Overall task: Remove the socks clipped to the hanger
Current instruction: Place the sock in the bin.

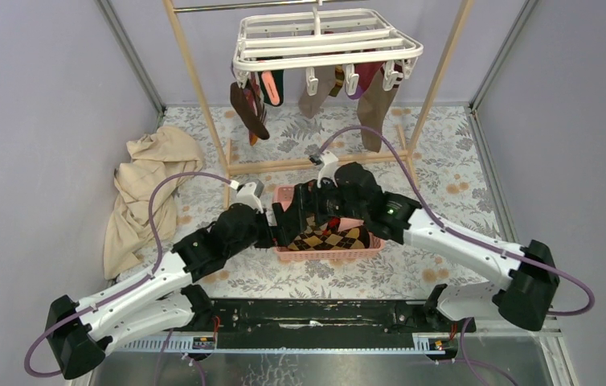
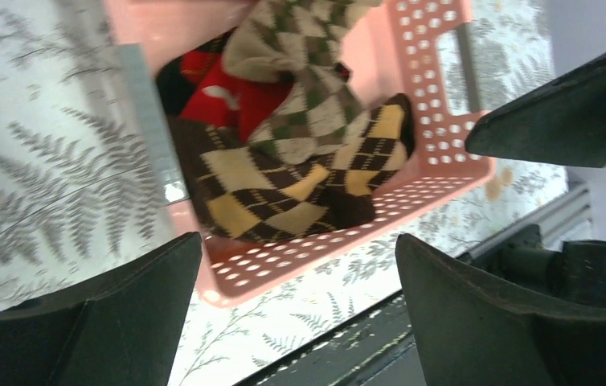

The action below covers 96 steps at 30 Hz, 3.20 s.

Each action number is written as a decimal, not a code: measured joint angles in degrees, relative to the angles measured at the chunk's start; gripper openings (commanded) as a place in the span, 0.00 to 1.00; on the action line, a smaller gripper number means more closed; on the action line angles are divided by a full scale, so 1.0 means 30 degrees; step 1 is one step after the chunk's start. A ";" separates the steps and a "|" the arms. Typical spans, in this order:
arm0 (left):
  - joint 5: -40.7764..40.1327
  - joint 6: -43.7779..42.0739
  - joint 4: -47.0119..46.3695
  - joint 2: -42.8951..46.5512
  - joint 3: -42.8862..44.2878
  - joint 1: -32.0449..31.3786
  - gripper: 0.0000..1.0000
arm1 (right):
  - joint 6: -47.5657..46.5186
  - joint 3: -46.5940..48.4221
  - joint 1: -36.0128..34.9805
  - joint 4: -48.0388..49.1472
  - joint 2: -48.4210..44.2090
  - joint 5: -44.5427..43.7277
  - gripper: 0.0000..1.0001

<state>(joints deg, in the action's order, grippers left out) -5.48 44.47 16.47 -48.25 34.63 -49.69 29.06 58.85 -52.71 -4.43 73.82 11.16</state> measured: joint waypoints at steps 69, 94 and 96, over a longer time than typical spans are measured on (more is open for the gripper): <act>0.0576 -0.2630 -0.1778 -0.3155 0.3351 -0.0546 0.99 | -0.1530 -0.2557 0.6972 -0.1151 -0.2892 0.2594 0.79; -0.3512 -0.1013 0.1515 0.2135 0.2586 -0.0546 0.99 | -0.1479 -0.3475 0.4692 -0.1719 0.3009 -0.0437 0.81; -0.3563 -0.1013 0.1530 0.2339 0.2586 -0.0546 0.99 | -0.1836 -0.2586 0.4721 -0.2579 0.1239 -0.1137 0.83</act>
<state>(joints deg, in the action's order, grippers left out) -16.16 41.43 21.06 -41.23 42.39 -51.33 23.55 51.09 -38.54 -12.16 77.54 7.75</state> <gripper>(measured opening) 0.986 0.794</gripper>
